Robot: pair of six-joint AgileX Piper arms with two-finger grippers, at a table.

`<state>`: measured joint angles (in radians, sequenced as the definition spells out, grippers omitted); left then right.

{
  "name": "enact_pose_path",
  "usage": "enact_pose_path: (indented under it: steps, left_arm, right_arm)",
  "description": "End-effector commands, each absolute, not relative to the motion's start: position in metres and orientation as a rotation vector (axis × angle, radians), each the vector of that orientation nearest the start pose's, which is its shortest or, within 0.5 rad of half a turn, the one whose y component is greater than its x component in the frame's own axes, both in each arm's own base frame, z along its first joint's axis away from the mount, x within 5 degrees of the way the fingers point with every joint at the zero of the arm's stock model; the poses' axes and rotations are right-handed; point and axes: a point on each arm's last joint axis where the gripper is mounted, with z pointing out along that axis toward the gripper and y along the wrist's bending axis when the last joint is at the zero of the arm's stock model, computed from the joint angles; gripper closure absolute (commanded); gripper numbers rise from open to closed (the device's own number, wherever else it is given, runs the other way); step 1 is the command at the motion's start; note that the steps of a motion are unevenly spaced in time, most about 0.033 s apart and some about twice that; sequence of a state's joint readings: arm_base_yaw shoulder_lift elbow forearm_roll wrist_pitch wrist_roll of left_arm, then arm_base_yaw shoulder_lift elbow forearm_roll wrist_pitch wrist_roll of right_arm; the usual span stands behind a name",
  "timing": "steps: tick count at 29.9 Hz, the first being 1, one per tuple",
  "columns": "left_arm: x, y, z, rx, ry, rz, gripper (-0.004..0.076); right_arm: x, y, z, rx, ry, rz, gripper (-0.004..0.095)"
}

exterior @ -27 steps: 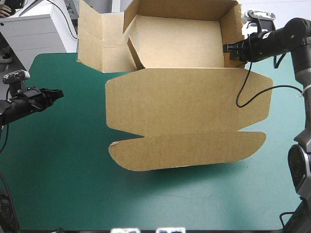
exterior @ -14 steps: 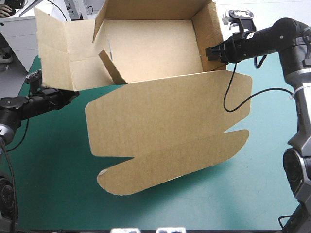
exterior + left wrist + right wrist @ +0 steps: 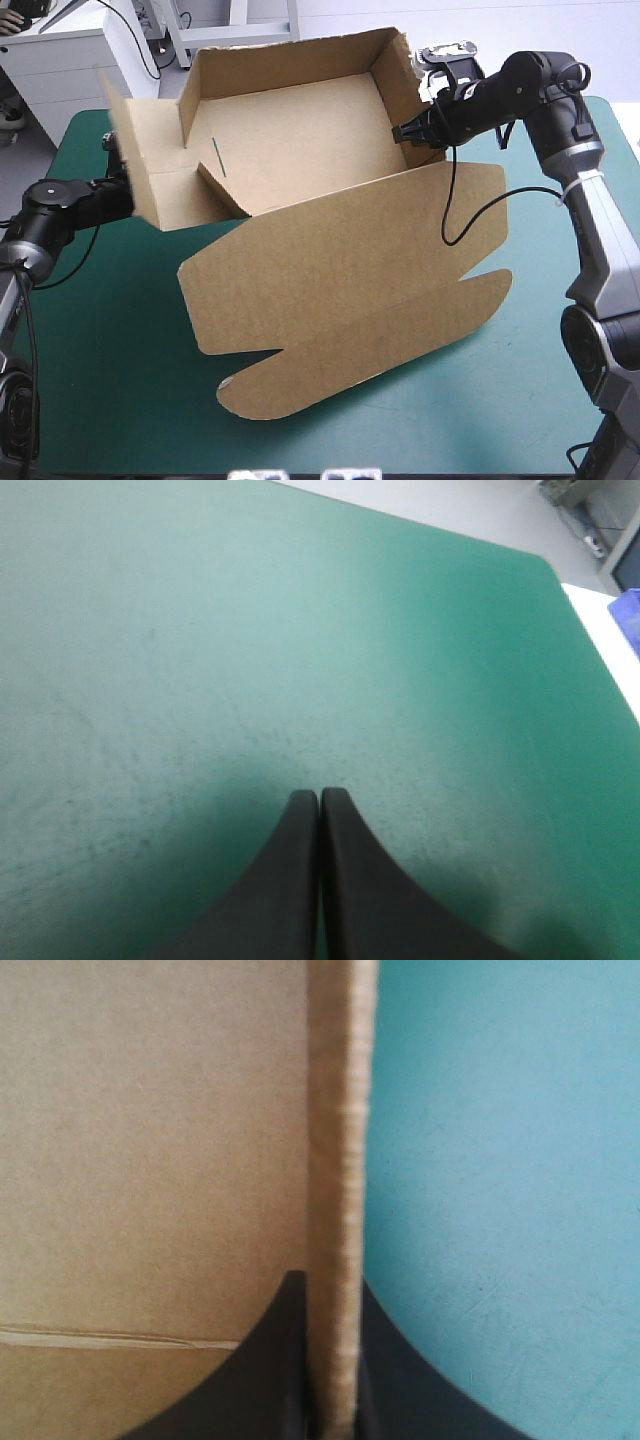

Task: Fold the box

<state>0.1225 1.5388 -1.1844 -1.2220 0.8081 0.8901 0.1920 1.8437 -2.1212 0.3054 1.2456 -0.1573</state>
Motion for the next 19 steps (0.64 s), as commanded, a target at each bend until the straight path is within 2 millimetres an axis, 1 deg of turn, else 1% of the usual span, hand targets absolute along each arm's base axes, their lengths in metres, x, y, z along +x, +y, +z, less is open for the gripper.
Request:
enact_pose_path:
  steps: [1,6,11,14,19]
  left_arm:
    - [0.327,-0.032,0.362,0.135,1.984,-0.980,0.0733]
    - [0.321,-0.034,0.368,0.159,1.970,-0.994,0.0733]
    - [0.319,-0.036,0.372,0.142,1.948,-1.068,0.0733]
    - [0.317,-0.039,0.374,0.143,1.934,-1.129,0.0733]
    - [0.315,-0.041,0.376,0.153,1.923,-1.176,0.0733]
  right_arm:
    - [0.369,0.098,0.453,-0.410,2.330,0.411,0.0925]
    - [0.373,0.098,0.440,-0.409,2.372,0.414,0.0925]
    - [0.377,0.098,0.426,-0.408,2.412,0.406,0.0925]
    - [0.378,0.098,0.424,-0.405,2.411,0.394,0.0925]
    - [0.380,0.097,0.423,-0.405,2.415,0.377,0.0924]
